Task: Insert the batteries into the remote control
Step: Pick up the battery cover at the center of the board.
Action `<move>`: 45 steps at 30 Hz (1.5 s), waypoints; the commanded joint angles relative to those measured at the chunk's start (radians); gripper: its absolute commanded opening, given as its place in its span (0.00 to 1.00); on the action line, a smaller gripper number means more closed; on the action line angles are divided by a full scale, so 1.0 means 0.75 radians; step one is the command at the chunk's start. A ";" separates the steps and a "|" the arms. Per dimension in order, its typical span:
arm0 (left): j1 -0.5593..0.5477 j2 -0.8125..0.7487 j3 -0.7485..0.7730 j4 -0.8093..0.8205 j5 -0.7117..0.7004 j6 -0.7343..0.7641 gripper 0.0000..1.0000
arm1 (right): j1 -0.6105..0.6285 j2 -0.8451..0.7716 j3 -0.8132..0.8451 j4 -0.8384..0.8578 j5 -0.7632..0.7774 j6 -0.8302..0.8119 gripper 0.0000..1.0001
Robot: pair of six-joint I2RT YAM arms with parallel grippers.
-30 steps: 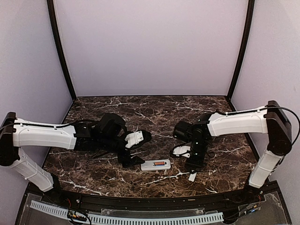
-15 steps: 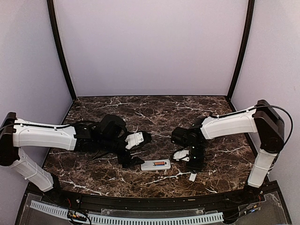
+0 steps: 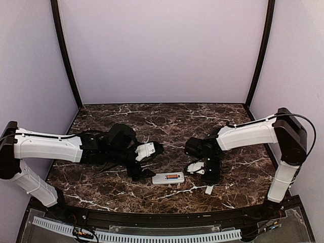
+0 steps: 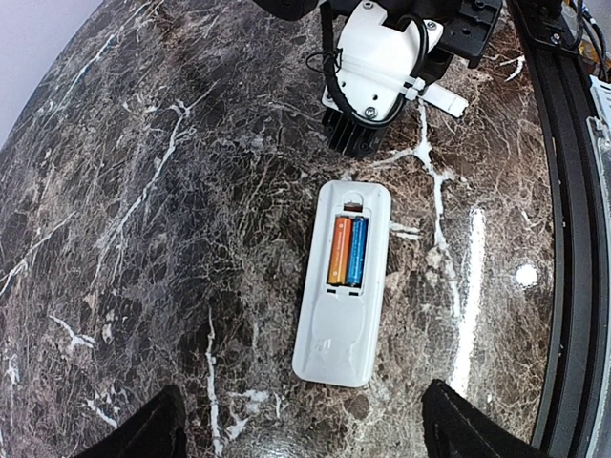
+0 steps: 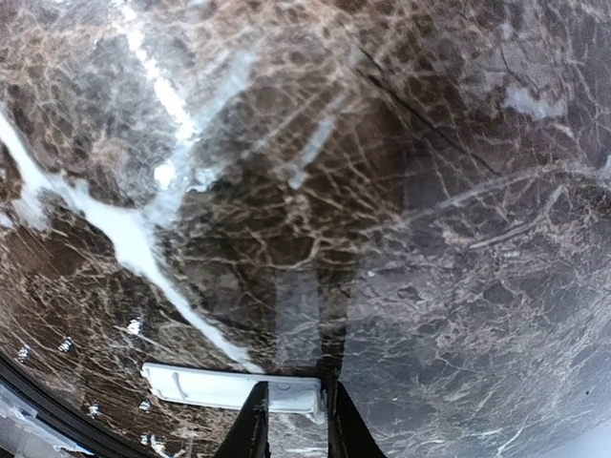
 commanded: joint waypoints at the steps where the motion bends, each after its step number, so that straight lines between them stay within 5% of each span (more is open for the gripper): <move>1: -0.008 0.002 -0.021 -0.026 -0.006 0.016 0.84 | 0.009 -0.022 -0.022 -0.010 0.044 0.005 0.18; 16: -0.014 0.039 -0.011 -0.040 -0.007 0.016 0.84 | 0.009 -0.104 -0.071 0.004 0.045 -0.001 0.29; 24: -0.017 0.047 -0.011 -0.042 -0.011 0.021 0.84 | 0.005 -0.072 -0.074 0.019 0.082 -0.004 0.19; 40: -0.027 0.036 -0.014 -0.047 -0.026 0.024 0.84 | 0.003 -0.002 -0.036 0.019 0.072 0.000 0.17; 45: -0.029 0.038 -0.014 -0.049 -0.032 0.024 0.84 | 0.002 0.024 -0.026 0.021 0.064 -0.002 0.08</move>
